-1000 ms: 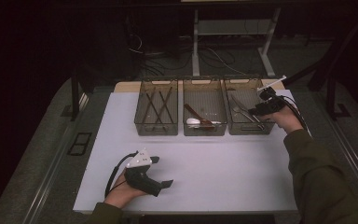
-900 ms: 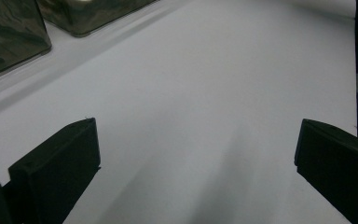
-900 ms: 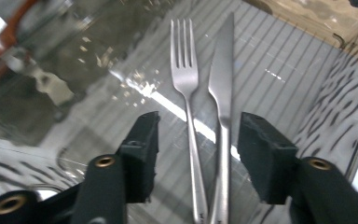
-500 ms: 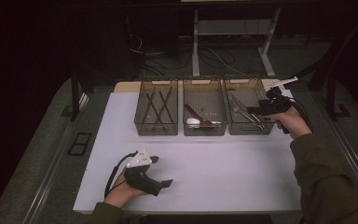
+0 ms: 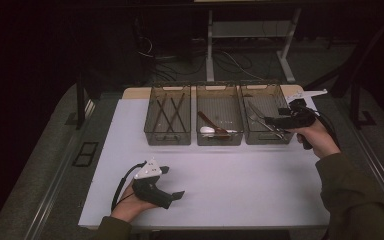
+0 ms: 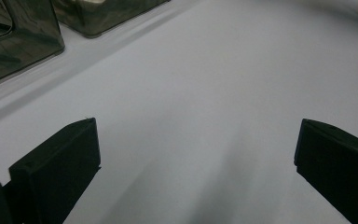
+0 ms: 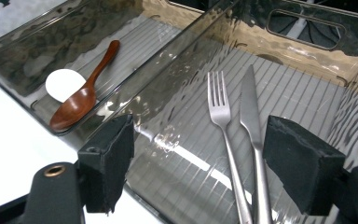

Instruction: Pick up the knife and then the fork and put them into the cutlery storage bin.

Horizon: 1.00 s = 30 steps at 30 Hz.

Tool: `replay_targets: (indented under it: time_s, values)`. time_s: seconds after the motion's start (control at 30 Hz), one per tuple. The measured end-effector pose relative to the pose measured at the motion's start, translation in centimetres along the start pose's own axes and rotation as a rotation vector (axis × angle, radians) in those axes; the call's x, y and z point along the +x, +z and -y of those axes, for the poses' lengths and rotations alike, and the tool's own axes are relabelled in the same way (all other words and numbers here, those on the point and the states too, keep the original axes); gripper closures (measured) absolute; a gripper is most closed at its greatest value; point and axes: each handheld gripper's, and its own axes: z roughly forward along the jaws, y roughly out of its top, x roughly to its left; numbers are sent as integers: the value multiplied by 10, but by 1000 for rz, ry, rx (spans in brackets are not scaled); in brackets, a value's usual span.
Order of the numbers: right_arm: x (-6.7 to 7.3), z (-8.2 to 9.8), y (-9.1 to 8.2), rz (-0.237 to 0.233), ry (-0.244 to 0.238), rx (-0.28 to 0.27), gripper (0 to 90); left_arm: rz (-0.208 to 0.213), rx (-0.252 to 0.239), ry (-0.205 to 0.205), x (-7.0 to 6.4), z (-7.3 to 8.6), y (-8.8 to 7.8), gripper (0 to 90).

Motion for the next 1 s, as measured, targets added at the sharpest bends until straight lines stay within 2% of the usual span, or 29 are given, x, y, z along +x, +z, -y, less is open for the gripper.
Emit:
replay_targets:
  time_s: [0.27,0.53,1.0]
  values:
    - [16,17,-15,-11,-18,-56,226,1,0,6,0,1,-1,0]
    - [34,36,-27,-44,-38,-101,221,-1,-7,7,0,1,-1,0]
    - [59,69,-38,-103,-46,-123,215,-2,-6,10,-1,1,-2,0]
